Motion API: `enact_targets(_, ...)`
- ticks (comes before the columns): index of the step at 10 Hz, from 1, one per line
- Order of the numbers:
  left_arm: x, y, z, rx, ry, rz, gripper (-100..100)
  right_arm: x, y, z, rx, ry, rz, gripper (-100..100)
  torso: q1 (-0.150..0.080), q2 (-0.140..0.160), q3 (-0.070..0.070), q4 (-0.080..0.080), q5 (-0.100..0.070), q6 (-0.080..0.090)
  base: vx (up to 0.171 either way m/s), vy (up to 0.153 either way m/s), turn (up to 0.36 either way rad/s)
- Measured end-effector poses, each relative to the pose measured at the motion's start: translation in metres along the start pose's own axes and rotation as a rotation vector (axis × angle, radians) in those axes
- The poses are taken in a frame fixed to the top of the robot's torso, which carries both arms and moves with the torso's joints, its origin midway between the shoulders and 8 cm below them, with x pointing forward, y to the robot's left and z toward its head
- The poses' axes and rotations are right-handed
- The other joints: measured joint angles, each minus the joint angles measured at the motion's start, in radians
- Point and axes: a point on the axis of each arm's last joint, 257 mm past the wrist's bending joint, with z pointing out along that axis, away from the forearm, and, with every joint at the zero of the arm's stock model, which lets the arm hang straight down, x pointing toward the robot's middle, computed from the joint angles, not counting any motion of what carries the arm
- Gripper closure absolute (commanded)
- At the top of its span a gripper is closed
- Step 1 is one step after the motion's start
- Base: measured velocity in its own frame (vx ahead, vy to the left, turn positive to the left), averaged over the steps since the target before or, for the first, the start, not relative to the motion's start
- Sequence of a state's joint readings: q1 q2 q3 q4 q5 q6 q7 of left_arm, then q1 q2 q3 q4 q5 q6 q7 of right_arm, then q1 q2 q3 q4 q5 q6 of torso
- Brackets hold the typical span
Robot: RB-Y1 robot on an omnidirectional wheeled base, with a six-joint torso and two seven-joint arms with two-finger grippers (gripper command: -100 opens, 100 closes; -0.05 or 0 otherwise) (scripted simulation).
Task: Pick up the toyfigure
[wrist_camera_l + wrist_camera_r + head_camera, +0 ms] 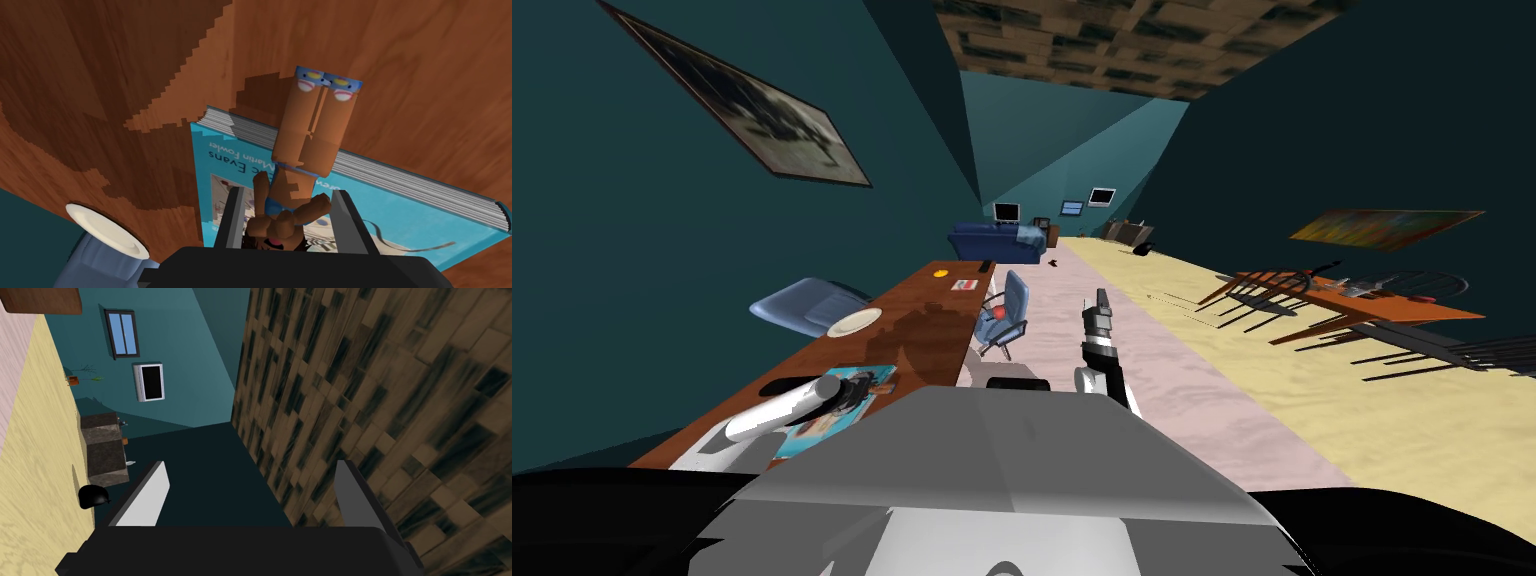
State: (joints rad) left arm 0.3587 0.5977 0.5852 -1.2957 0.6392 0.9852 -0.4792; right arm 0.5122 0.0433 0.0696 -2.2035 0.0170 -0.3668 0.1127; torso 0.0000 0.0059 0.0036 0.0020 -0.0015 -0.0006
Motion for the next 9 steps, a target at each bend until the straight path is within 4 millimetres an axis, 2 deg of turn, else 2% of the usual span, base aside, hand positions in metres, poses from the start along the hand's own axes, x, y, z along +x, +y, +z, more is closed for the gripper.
enact_targets(8, 0.006, -0.015, -0.005, -0.019, -0.032, -0.074, 100, 0.0, 0.0, 0.0, 0.0, 0.0, 0.0, 0, -0.002, -0.001, 0.0, 0.0, -0.001, 0.0, -0.08, 0.002, -0.089)
enact_targets(9, 0.006, -0.015, -0.005, -0.019, -0.032, -0.08, 0, 0.0, 0.0, 0.0, 0.0, 0.0, 0.0, 0, -0.001, -0.003, -0.001, 0.0, -0.001, -0.001, -0.006, 0.0, 0.003)
